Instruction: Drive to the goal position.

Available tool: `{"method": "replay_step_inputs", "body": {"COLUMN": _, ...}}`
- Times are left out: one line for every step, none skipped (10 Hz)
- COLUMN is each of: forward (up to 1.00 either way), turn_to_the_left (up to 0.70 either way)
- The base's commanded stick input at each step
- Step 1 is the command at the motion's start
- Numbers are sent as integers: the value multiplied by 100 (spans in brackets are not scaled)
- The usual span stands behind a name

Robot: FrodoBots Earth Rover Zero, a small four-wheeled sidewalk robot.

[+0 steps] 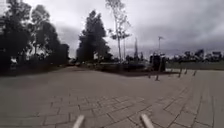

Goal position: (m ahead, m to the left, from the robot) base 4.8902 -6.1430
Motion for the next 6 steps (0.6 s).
{"method": "replay_step_inputs", "body": {"forward": 100, "turn_to_the_left": 41}}
{"method": "replay_step_inputs", "body": {"forward": 100, "turn_to_the_left": 41}}
{"method": "replay_step_inputs", "body": {"forward": 100, "turn_to_the_left": 41}}
{"method": "replay_step_inputs", "body": {"forward": 100, "turn_to_the_left": 36}}
{"method": "replay_step_inputs", "body": {"forward": 100, "turn_to_the_left": 22}}
{"method": "replay_step_inputs", "body": {"forward": 100, "turn_to_the_left": 1}}
